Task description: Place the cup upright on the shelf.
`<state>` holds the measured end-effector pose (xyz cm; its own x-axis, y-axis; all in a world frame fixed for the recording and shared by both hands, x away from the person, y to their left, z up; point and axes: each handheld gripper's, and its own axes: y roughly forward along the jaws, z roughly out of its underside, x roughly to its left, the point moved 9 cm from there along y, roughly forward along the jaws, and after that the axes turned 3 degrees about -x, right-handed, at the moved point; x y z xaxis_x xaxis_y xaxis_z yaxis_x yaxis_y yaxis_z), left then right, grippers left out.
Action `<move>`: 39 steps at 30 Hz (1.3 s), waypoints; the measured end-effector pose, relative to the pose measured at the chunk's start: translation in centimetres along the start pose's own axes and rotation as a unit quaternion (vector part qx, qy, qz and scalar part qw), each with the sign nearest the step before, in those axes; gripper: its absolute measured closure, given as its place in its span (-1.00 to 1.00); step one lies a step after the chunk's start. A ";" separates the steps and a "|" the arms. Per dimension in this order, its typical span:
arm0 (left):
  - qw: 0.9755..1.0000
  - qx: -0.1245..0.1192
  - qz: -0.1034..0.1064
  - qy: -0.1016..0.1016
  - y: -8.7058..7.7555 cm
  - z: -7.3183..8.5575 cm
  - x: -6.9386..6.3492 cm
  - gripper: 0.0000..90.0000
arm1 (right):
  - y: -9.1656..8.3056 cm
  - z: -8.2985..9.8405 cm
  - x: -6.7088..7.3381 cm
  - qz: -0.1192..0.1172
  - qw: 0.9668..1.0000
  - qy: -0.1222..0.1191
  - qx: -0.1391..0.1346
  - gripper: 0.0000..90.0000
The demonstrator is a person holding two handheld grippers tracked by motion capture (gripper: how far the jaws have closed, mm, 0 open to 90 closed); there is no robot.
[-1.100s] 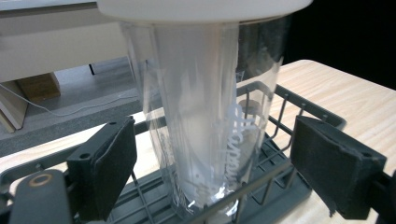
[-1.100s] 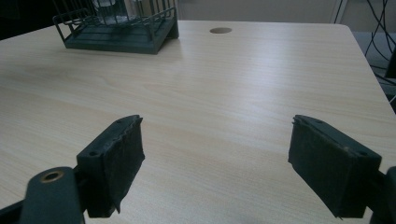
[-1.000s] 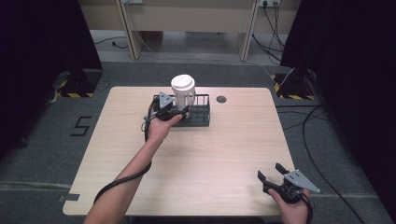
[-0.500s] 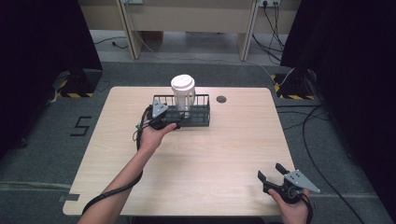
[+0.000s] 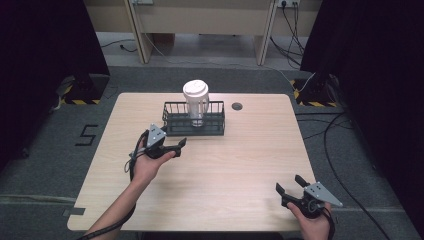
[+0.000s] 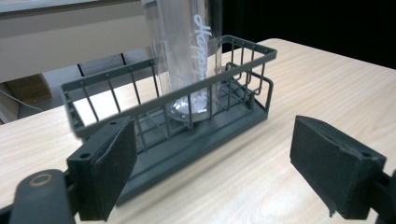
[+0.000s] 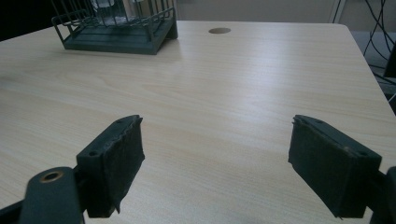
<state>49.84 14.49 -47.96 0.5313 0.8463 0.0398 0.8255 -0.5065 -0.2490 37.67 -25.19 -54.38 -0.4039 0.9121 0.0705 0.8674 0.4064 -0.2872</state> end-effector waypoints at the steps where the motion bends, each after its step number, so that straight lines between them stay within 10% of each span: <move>1: 1.000 -0.001 0.000 0.001 -0.4 0.2 0.0 -0.68 | 0.0 0.0 0.0 0.000 1.000 0.000 0.000 -0.59; 39: 0.999 0.003 -0.033 -0.022 -9.8 7.4 -0.1 -0.67 | 0.0 0.0 0.1 0.000 1.000 0.000 0.003 -0.59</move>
<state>40.31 20.56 -52.66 0.4663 0.8845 0.0149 0.8577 -0.4480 -0.2522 37.65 -25.13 -54.43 -0.4046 0.9118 0.0697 0.8656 0.4064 -0.2926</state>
